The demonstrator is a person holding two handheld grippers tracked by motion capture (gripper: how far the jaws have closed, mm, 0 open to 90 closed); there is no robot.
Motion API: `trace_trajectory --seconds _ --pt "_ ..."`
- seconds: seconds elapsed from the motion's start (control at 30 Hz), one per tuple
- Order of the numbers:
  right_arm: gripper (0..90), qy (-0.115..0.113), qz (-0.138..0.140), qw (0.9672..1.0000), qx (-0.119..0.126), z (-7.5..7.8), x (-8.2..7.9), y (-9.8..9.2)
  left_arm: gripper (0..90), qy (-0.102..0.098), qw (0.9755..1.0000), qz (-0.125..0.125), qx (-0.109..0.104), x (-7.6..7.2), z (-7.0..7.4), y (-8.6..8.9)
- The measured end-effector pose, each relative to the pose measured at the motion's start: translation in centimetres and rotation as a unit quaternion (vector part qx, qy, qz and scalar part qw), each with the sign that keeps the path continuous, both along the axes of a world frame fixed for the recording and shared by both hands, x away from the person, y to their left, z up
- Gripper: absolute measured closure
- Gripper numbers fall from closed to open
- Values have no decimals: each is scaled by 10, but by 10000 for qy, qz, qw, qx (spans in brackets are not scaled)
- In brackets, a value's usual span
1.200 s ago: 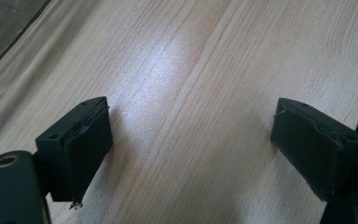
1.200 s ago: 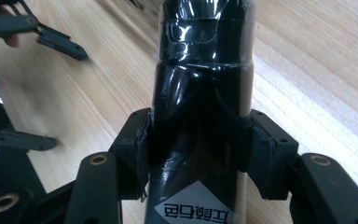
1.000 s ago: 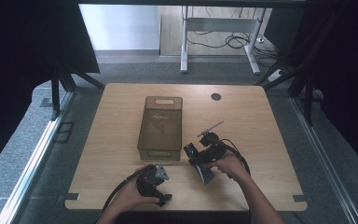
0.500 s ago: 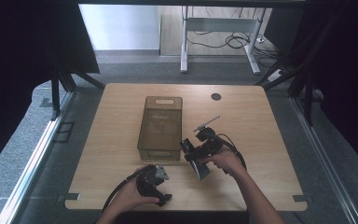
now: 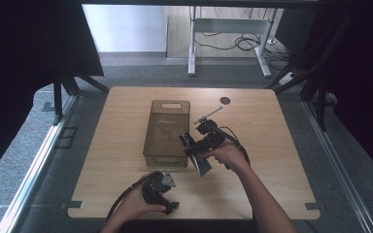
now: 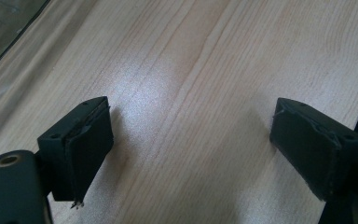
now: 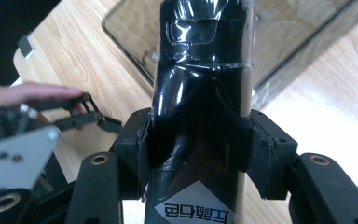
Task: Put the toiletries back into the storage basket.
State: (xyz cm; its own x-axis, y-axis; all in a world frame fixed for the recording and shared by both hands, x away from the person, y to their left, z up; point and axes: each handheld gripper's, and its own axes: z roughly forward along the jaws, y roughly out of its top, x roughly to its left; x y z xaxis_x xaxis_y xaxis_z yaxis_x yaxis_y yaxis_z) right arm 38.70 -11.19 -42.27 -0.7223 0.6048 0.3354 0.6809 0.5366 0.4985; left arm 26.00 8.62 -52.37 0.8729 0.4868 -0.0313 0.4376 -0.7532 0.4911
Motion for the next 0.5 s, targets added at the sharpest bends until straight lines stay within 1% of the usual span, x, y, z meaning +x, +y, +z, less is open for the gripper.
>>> trace_trajectory --seconds 0.2,0.4,0.5 --pt "464 -24 27 10000 58 10 8 16 134 3 10000 -2 21 0 0 0" --pt "464 -43 19 10000 50 14 15 26 139 10 10000 -23 20 -1 1 0" --pt "464 12 -20 10000 64 15 19 30 140 28 10000 -28 26 -1 1 -1"
